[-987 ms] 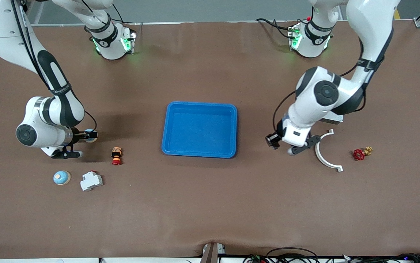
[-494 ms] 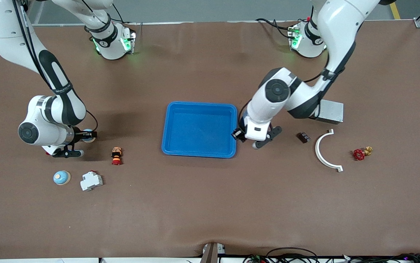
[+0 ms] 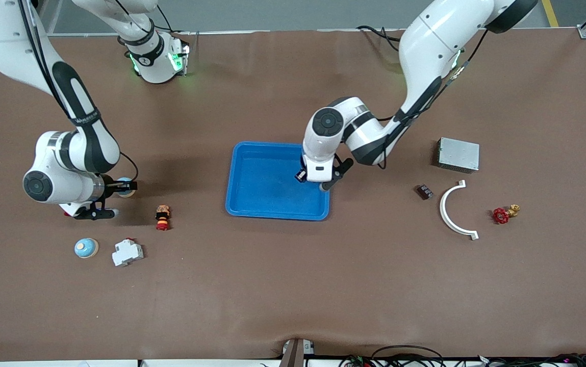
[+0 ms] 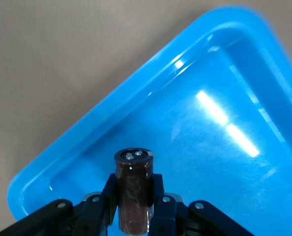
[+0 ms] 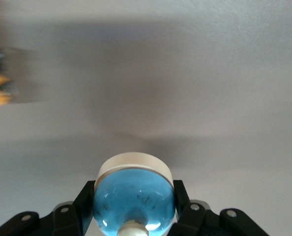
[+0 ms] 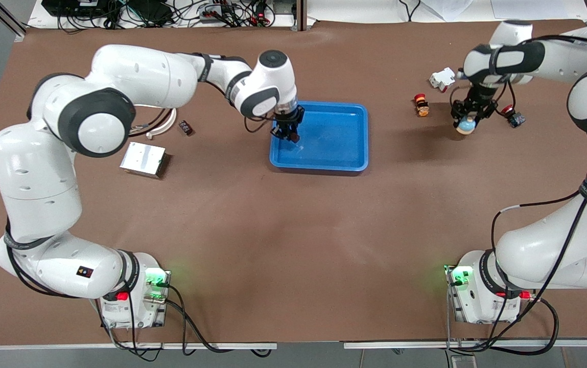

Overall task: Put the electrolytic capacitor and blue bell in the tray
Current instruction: 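Carry the capacitor into the tray and open the left gripper, then place the blue bell in the tray while the left gripper grasps another capacitor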

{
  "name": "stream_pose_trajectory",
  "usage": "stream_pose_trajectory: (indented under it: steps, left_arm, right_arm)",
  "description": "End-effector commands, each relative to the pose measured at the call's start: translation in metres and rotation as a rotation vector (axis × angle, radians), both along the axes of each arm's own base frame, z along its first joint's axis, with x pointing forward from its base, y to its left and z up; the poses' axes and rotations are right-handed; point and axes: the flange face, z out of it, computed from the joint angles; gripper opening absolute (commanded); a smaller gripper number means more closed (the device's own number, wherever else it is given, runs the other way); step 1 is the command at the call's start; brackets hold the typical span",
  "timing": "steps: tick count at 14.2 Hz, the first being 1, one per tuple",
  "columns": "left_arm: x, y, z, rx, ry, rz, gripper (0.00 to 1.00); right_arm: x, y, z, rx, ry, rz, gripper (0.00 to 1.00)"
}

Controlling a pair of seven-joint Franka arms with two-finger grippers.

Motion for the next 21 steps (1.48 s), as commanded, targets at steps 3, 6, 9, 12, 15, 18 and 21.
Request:
stream_pose_trajectory:
  steps: [3,6,9,12,15,18,21]
  left_arm:
    - [0.005,-0.001,0.002,0.024,-0.017,0.053,1.00]
    - [0.027,0.013,0.032,0.008,-0.058,0.140,1.00]
    - [0.048,0.045,0.084,0.086,-0.092,0.186,1.00]
    - [0.090,0.118,0.101,0.164,-0.076,0.231,1.00]
    - [0.115,0.195,0.080,0.253,0.007,0.266,1.00]
    - [0.119,0.275,0.030,0.369,0.047,0.269,1.00]
    - [0.108,0.326,-0.001,0.429,0.060,0.214,1.00]
  right_arm:
    - [-0.012,0.115,0.082,-0.067,-0.033,-0.145,0.24]
    - [-0.020,0.173,0.086,-0.018,-0.009,-0.251,0.23]
    - [-0.026,0.232,0.094,0.075,0.025,-0.349,0.23]
    - [-0.034,0.278,0.074,0.107,0.047,-0.406,0.23]
    - [-0.053,0.328,0.051,0.086,0.034,-0.387,0.23]
    - [-0.064,0.349,0.026,0.076,0.033,-0.359,0.23]
    - [-0.076,0.368,0.002,0.067,0.024,-0.337,0.23]
